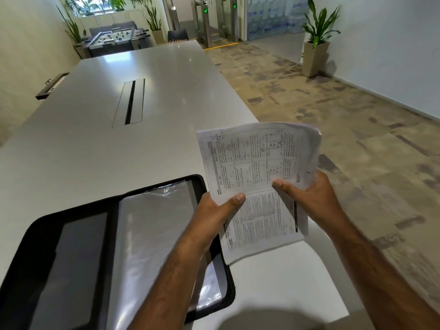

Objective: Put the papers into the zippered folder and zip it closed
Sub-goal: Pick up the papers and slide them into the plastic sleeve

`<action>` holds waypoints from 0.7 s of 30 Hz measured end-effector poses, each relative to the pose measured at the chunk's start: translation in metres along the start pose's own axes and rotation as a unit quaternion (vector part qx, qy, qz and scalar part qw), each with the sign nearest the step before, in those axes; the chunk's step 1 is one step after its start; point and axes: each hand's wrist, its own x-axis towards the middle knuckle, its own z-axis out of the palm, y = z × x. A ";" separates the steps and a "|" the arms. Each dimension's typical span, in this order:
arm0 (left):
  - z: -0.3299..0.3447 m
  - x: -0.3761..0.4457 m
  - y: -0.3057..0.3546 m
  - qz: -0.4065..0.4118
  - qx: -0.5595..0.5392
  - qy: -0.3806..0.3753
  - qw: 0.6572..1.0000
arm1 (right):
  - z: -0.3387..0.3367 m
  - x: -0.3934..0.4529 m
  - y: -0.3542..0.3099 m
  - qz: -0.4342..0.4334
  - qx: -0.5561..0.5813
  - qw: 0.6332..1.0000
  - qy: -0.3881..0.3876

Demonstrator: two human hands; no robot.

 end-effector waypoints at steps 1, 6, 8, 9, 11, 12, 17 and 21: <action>-0.003 -0.001 -0.001 -0.008 -0.014 0.001 1.000 | 0.003 0.000 0.001 0.002 0.001 1.000 -0.010; -0.024 -0.011 -0.010 -0.067 -0.087 0.011 0.994 | 0.025 -0.001 0.015 0.041 -0.006 0.997 -0.062; -0.033 -0.016 -0.016 -0.084 -0.091 0.024 0.992 | 0.035 -0.004 0.025 0.062 -0.004 0.995 -0.077; -0.038 -0.019 -0.018 -0.090 -0.097 0.034 0.991 | 0.040 -0.005 0.030 0.071 0.000 0.994 -0.082; -0.046 -0.026 -0.023 -0.094 -0.102 0.060 0.988 | 0.052 -0.009 0.038 0.088 0.007 0.992 -0.089; -0.050 -0.029 -0.025 -0.093 -0.096 0.074 0.988 | 0.058 -0.011 0.042 0.098 0.010 0.991 -0.094; -0.073 -0.040 -0.034 -0.093 -0.015 0.175 0.980 | 0.084 -0.017 0.056 0.130 0.016 0.984 -0.117; -0.100 -0.050 -0.036 -0.087 0.034 0.214 0.972 | 0.104 -0.021 0.059 0.139 0.021 0.981 -0.132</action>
